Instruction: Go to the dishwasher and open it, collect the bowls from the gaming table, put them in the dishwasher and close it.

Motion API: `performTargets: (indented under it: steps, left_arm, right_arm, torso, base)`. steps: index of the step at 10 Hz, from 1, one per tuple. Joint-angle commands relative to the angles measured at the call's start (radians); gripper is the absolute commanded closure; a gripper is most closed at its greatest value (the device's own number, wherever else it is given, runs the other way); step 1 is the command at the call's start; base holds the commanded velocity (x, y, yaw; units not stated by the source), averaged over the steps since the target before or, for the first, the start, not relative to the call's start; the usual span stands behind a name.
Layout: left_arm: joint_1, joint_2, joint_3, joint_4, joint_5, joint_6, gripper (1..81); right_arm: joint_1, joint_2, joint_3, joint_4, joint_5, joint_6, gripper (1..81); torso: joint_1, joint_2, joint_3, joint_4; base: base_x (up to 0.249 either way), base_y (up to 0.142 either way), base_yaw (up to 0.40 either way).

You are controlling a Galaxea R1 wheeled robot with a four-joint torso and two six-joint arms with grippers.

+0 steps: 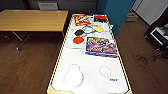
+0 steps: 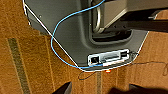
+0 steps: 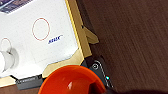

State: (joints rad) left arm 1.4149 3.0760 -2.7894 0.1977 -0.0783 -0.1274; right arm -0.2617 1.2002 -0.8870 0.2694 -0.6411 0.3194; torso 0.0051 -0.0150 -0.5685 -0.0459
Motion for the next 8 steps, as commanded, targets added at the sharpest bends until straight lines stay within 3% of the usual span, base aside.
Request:
performTargets:
  steps: [1, 3, 5, 6, 8]
  left_arm:
    - [0.019, 0.008, 0.002, 0.006, 0.078, 0.006, 1.0]
    - [0.019, 0.008, 0.004, 0.006, 0.078, 0.006, 1.0]
    - [0.019, 0.006, 0.004, 0.006, 0.078, 0.006, 1.0]
    - [0.019, 0.004, 0.004, 0.005, 0.078, 0.006, 1.0]
    - [0.019, -0.005, 0.014, 0.005, 0.078, 0.006, 1.0]
  right_arm:
    - [-0.08, -0.091, 0.027, 0.077, -0.045, -0.097, 81.1]
    - [-0.106, -0.055, -0.041, 0.071, -0.046, -0.095, 81.1]
    - [-0.185, 0.084, -0.168, 0.067, -0.042, -0.088, 81.1]
    - [-0.238, 0.198, -0.266, 0.07, -0.04, -0.085, 81.1]
    - [-0.336, 0.294, -0.348, 0.082, -0.007, -0.094, 81.1]
  torso:
    - [0.0, 0.0, 0.0, 0.0]
    - [0.0, 0.0, 0.0, 0.0]
    - [0.0, 0.0, 0.0, 0.0]
    - [0.0, 0.0, 0.0, 0.0]
    - [0.0, 0.0, 0.0, 0.0]
  base:
    - [0.0, 0.0, 0.0]
    - [0.0, 0.0, 0.0]
    - [0.0, 0.0, 0.0]
    - [0.0, 0.0, 0.0]
    - [0.0, 0.0, 0.0]
